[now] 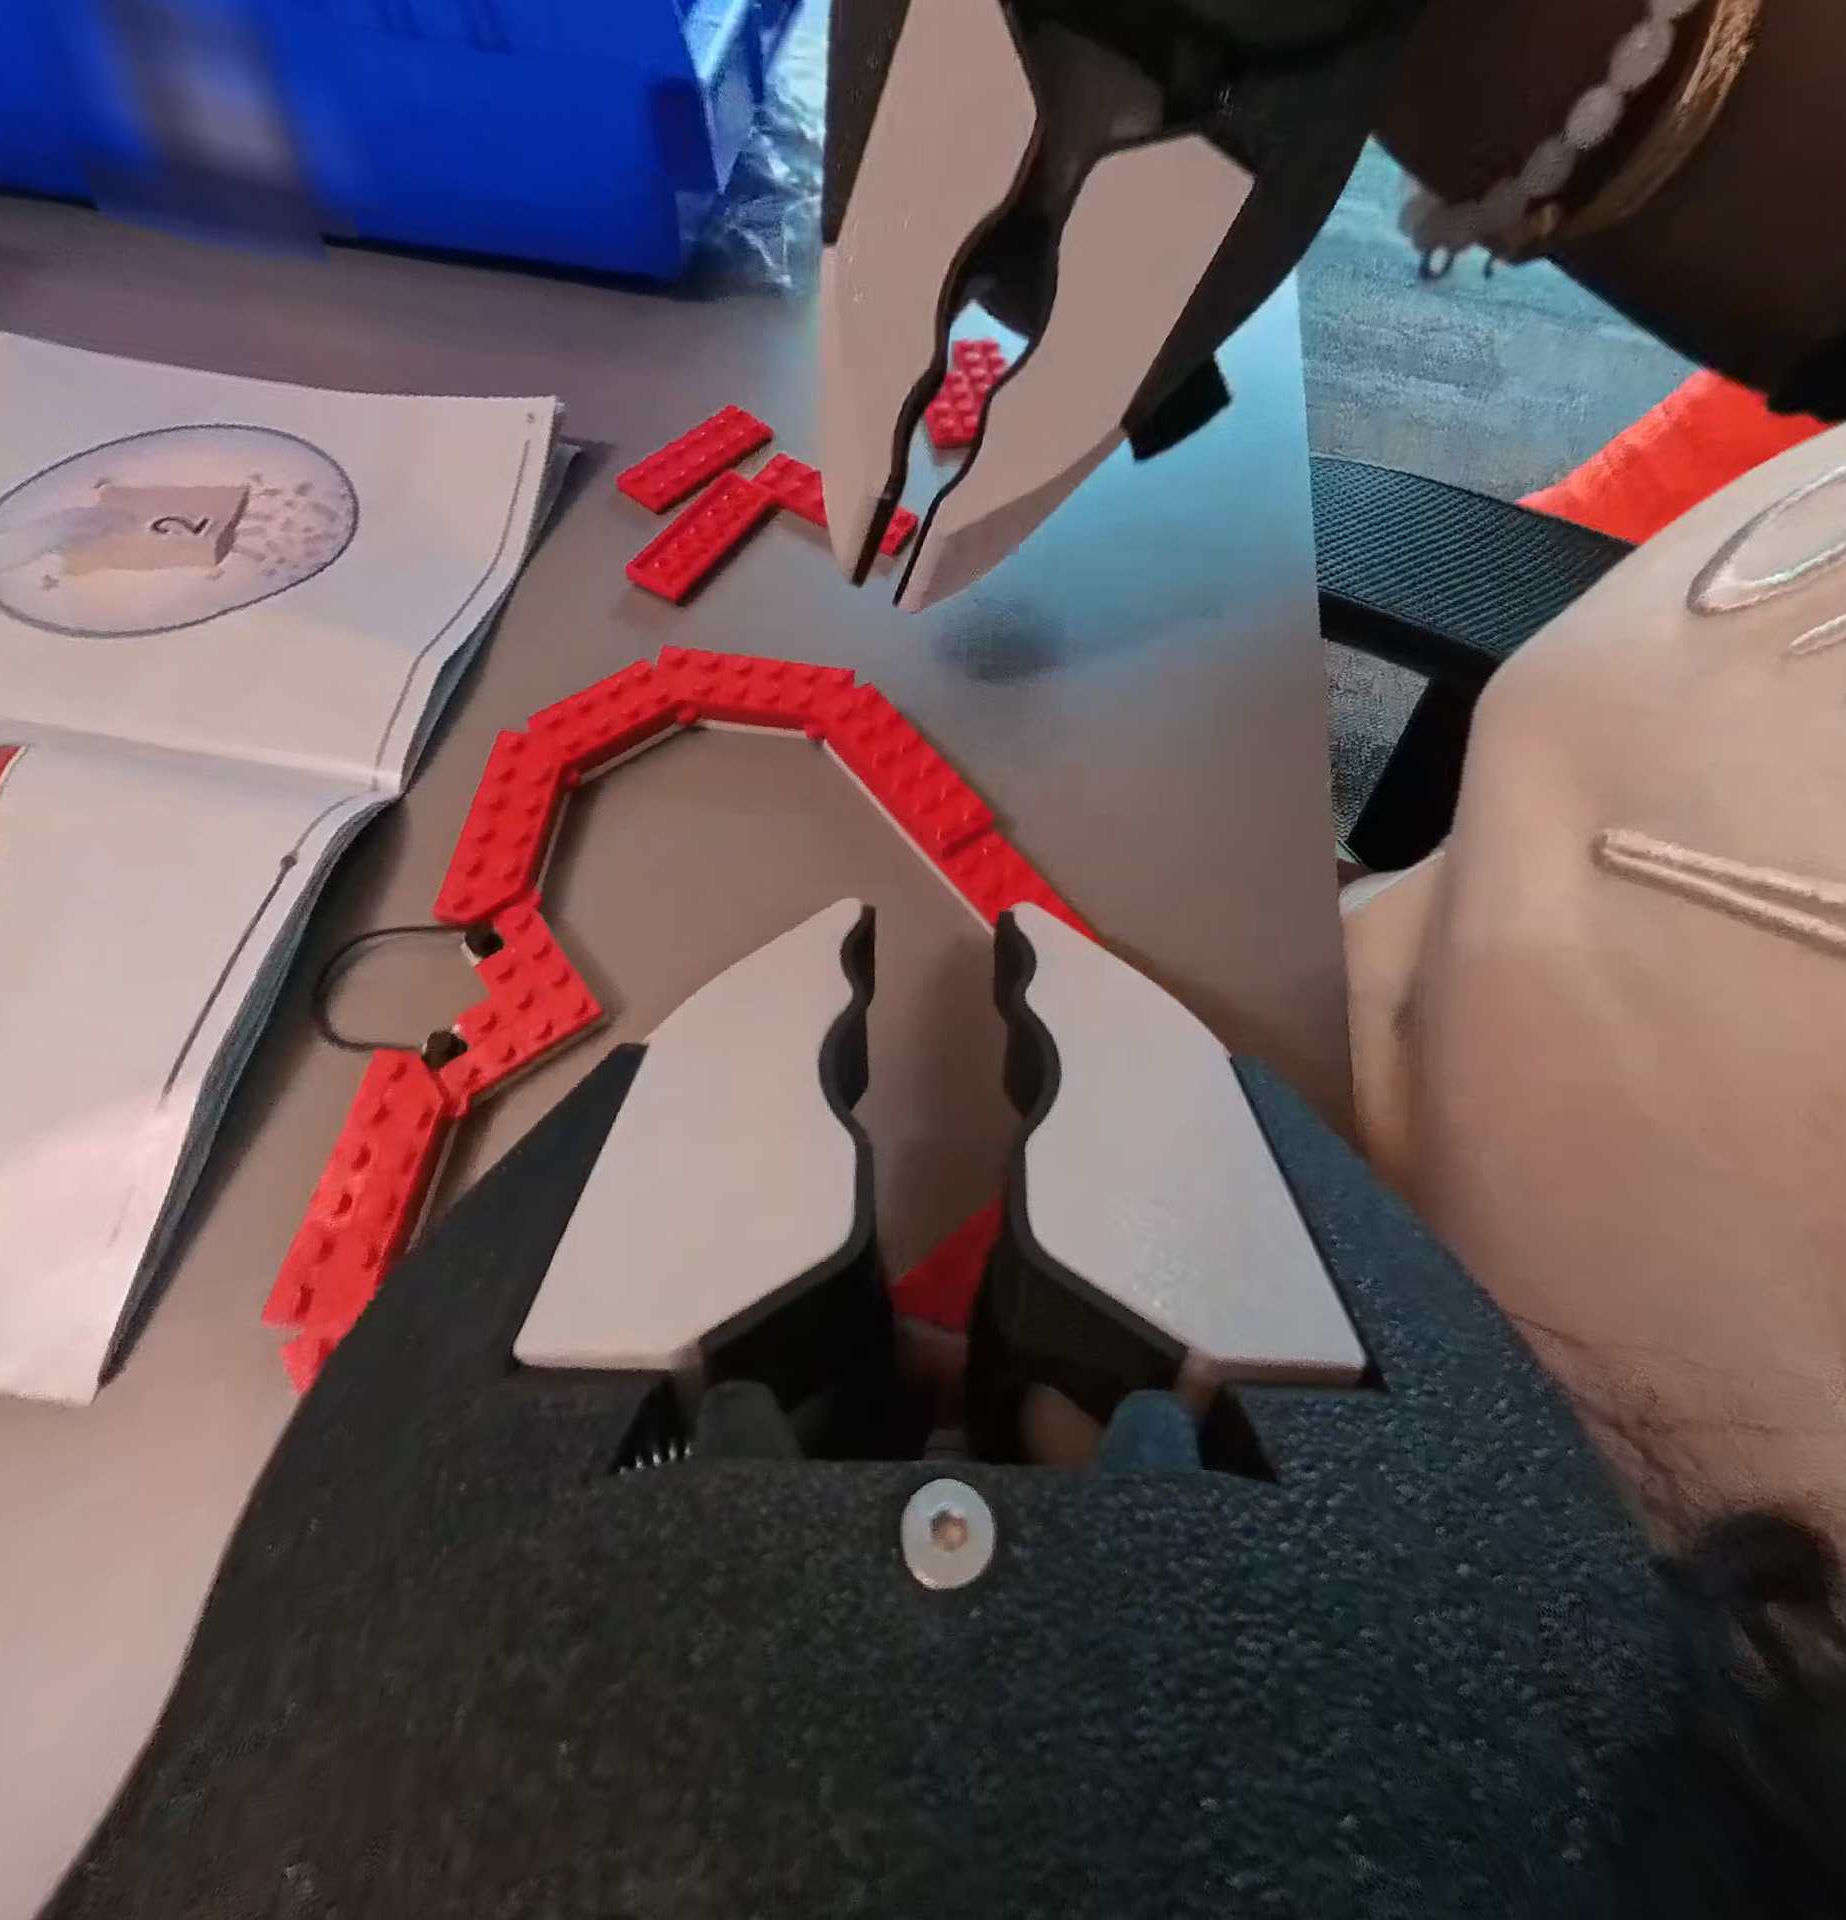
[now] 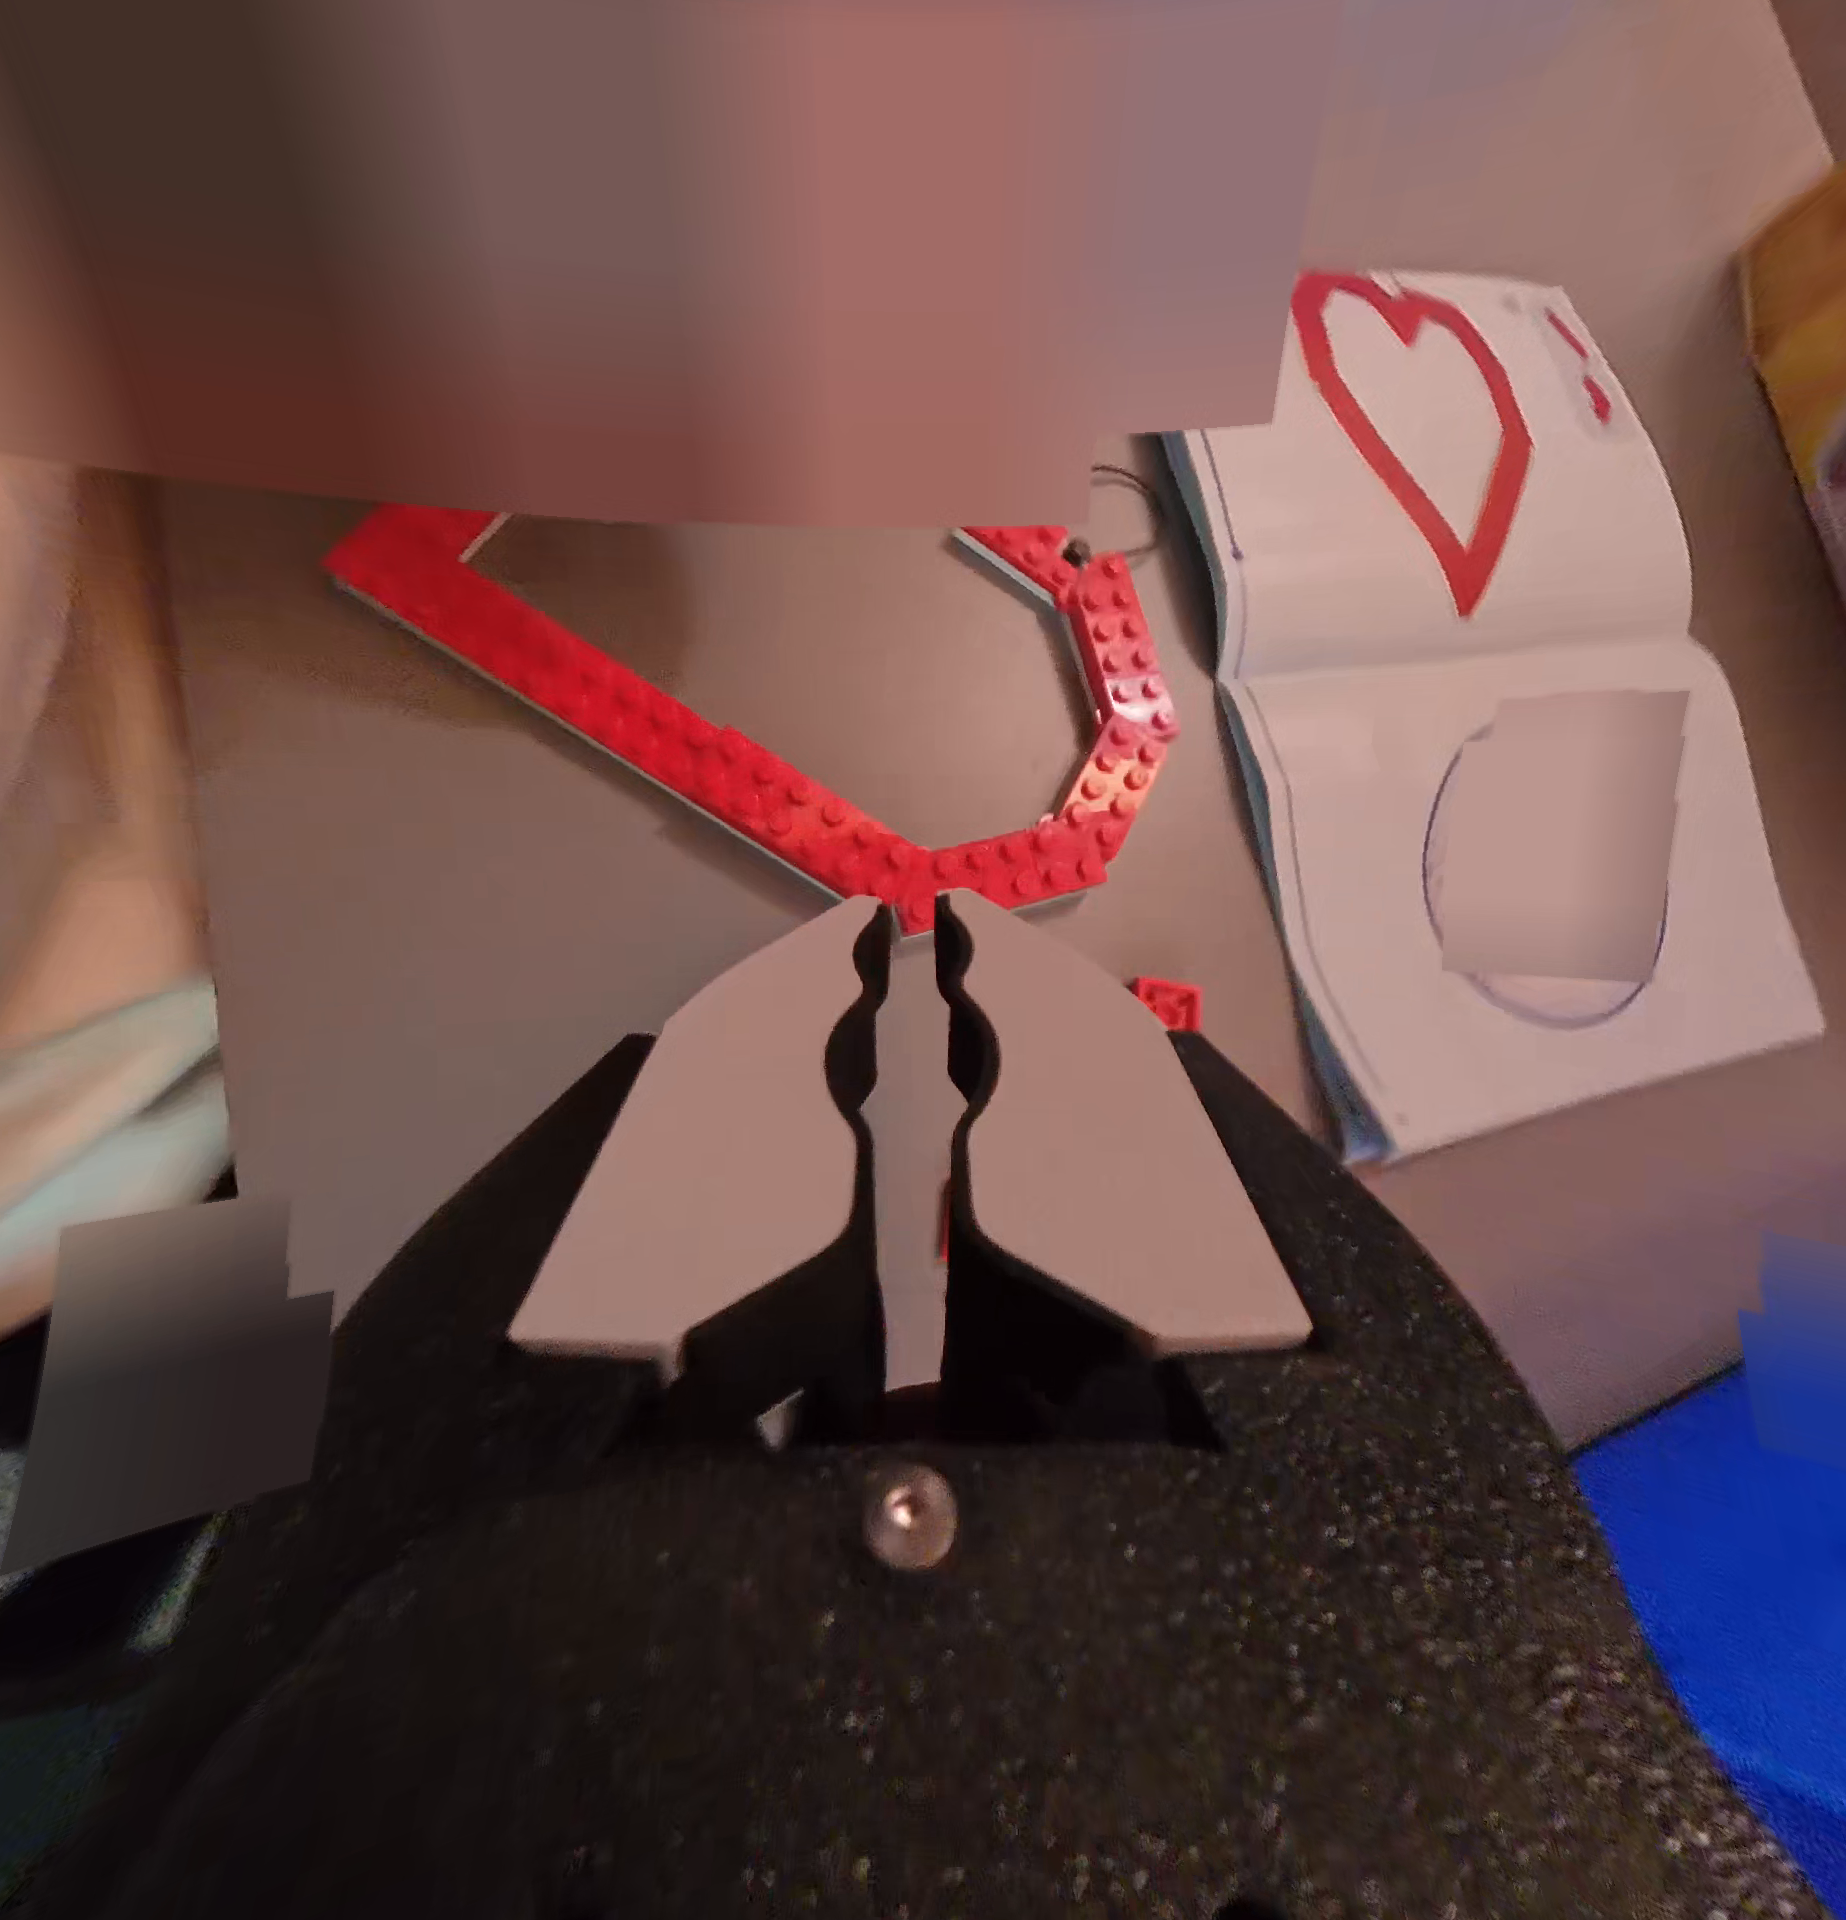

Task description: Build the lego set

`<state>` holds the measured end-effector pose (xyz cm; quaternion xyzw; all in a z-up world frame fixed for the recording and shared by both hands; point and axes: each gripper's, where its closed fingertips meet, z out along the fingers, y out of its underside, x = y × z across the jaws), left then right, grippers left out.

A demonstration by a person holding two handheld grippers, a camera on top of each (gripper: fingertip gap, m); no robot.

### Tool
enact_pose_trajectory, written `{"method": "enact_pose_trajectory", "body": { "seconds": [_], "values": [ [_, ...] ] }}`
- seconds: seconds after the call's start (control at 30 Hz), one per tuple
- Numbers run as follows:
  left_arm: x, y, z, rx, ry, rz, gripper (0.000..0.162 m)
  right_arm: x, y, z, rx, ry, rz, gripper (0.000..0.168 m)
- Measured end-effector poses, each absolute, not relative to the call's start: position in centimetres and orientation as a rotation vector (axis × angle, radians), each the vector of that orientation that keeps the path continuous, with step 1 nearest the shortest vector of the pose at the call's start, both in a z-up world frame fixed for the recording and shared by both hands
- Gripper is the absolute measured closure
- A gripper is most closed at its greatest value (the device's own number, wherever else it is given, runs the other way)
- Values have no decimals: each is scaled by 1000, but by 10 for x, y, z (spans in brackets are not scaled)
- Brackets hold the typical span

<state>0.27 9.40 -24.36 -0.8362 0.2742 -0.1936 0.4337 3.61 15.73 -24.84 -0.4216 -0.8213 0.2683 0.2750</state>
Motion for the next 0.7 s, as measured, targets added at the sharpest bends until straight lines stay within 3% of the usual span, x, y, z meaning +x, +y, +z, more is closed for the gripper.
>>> {"method": "enact_pose_trajectory", "body": {
  "seconds": [0.3, 0.7],
  "values": [
    [25, 113, -257, -2137, 710, -538, 130, 35, 146, -266, -1375, -2059, 864, 151],
    [35, 107, -270, -2218, 758, -585, 129, 35, 147, -270, -1388, -2032, 878, 150]
  ]
}}
